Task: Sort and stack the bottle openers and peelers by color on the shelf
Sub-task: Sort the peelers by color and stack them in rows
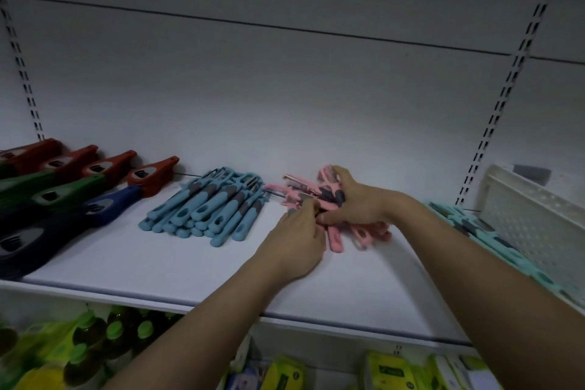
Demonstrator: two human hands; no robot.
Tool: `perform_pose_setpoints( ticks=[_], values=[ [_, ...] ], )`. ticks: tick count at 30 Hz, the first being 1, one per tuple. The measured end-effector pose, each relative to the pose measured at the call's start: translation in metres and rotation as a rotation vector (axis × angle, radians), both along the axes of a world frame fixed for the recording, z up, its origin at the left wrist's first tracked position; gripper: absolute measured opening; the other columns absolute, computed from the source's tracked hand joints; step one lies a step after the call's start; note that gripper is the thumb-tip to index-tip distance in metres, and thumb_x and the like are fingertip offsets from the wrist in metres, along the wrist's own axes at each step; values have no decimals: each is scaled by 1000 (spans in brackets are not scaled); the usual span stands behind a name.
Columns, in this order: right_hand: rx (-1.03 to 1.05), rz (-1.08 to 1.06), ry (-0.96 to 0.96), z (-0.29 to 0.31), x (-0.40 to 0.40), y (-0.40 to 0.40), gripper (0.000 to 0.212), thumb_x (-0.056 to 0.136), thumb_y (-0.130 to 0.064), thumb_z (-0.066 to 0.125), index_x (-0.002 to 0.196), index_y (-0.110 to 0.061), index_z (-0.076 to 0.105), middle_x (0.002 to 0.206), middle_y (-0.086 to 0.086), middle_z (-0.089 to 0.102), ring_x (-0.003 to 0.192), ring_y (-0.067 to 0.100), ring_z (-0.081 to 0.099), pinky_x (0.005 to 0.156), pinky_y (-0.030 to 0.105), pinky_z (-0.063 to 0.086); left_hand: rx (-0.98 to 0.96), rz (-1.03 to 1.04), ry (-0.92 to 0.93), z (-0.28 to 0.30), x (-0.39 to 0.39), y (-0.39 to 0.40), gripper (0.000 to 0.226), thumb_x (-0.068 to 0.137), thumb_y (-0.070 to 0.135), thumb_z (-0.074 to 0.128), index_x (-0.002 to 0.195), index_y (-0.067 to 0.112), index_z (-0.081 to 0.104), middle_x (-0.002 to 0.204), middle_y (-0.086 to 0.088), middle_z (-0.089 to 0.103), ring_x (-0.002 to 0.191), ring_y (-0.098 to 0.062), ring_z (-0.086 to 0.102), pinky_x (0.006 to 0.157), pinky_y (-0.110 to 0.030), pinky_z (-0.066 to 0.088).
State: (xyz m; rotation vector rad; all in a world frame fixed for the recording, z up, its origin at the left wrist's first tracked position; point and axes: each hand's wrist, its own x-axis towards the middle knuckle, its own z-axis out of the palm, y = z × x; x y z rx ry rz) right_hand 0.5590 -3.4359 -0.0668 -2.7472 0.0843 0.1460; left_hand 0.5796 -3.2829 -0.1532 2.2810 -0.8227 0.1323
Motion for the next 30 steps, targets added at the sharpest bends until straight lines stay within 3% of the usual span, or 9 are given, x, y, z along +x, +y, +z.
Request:
perform_pose_setpoints(
  ticks=[5,8,10,13,17,21,24,27,30],
  values=[
    [42,-10,-36,-7,5,-1,112,84,-31,77,155,-26,-11,146,14,46,106,28,57,90,30,42,1,16,2,0,2,-1,14,100,32,37,114,27,38,113,-3,56,102,-23,52,87,-45,46],
    [69,-43,-44,-8,6,-2,113,83,-25,76,154,-25,-12,136,17,55,103,32,61,95,37,47,12,21,3,1,0,-1,13,101,32,37,112,26,39,109,-4,55,99,-24,51,83,-41,44],
    [63,-93,-51,-8,6,0,109,84,-25,74,154,-22,-10,132,18,56,99,32,60,88,36,48,13,19,1,2,-1,-1,14,101,31,37,114,27,40,109,-4,55,99,-23,51,81,-39,43],
    [96,-197,-71,-9,6,2,99,85,-26,71,153,-14,0,128,18,55,94,30,58,65,31,45,6,25,-4,4,-2,-1,15,100,29,36,114,27,41,112,-3,55,99,-23,51,78,-38,40],
    [239,-324,-55,-9,0,1,83,82,-28,72,143,-7,19,122,14,54,103,30,60,78,36,52,14,38,-9,3,-2,-1,17,99,29,34,115,28,41,112,-5,56,100,-25,50,80,-40,41],
    [390,-388,-16,-8,-2,3,66,80,-20,73,129,-5,32,113,18,60,87,30,67,64,38,57,9,8,-27,4,-3,-1,25,101,29,33,124,28,41,121,-3,58,102,-25,51,77,-37,36],
    [398,-361,-21,-4,-5,0,37,78,-14,71,107,-2,51,99,24,70,86,38,72,79,54,59,-18,-14,-28,5,-4,0,27,102,42,31,125,32,40,123,-2,59,103,-24,52,79,-36,34],
    [425,-352,3,2,-13,-2,25,79,-9,68,102,-1,61,86,20,73,72,34,71,73,44,60,-43,-51,-21,6,-5,-1,38,95,60,34,126,39,39,126,4,60,108,-24,54,85,-38,39],
    [430,-343,3,8,-20,-3,24,81,-7,68,103,-2,59,90,21,72,68,30,69,71,43,61,-28,-58,-15,9,-9,1,52,87,69,41,131,42,36,135,9,56,117,-22,53,98,-43,43]
  ],
)
